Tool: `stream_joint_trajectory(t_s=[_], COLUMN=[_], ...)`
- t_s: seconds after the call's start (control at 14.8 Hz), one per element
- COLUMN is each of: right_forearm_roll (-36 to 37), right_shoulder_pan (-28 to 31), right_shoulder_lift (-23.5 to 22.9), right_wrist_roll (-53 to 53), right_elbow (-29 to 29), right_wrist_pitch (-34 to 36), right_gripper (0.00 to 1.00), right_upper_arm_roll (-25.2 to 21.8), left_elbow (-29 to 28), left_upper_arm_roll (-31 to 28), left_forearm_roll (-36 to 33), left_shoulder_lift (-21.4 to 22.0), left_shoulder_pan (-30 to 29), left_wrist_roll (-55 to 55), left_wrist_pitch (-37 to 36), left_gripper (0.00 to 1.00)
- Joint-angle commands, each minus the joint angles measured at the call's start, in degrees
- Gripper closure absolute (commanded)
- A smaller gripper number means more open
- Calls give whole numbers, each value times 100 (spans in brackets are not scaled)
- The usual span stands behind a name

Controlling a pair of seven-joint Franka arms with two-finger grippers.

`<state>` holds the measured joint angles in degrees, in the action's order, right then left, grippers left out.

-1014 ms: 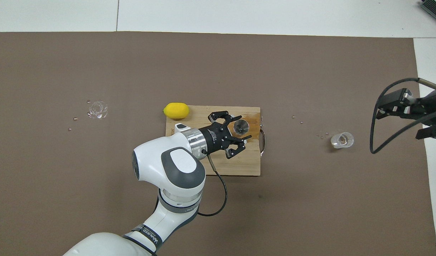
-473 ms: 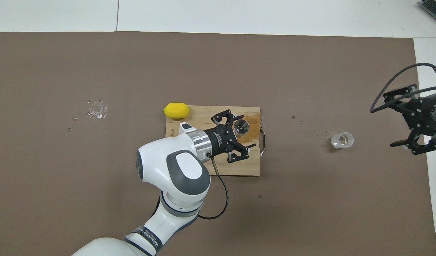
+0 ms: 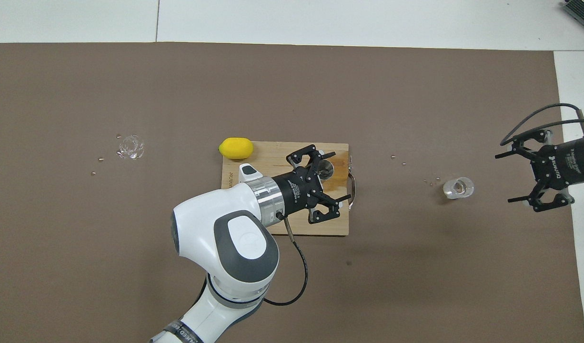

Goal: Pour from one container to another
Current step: 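Set the metal cup down and open the left gripper while the right gripper opens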

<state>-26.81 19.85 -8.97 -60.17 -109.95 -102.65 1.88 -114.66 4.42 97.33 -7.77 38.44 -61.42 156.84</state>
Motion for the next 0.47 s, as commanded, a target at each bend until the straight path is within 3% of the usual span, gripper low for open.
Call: stream_joint_trajectory(t_s=[0.0, 0.41], right_forearm_roll=[-281, -623], right_shoulder_pan=[221, 397], right_shoulder_lift=[-218, -816], right_wrist_roll=[356, 1032], right_elbow=[-351, -255], right_wrist_pitch=[-465, -739], right_gripper=[1, 1], right_upper_arm_roll=[67, 67], left_elbow=[-162, -144], left_upper_arm_roll=[-11, -20], left_forearm_roll=[-1105, -3584], left_shoulder_lift=[319, 496], left_shoulder_pan=[-406, -1328], left_wrist_roll=[-81, -54], left_wrist_pitch=[31, 101], left_gripper=[0, 0])
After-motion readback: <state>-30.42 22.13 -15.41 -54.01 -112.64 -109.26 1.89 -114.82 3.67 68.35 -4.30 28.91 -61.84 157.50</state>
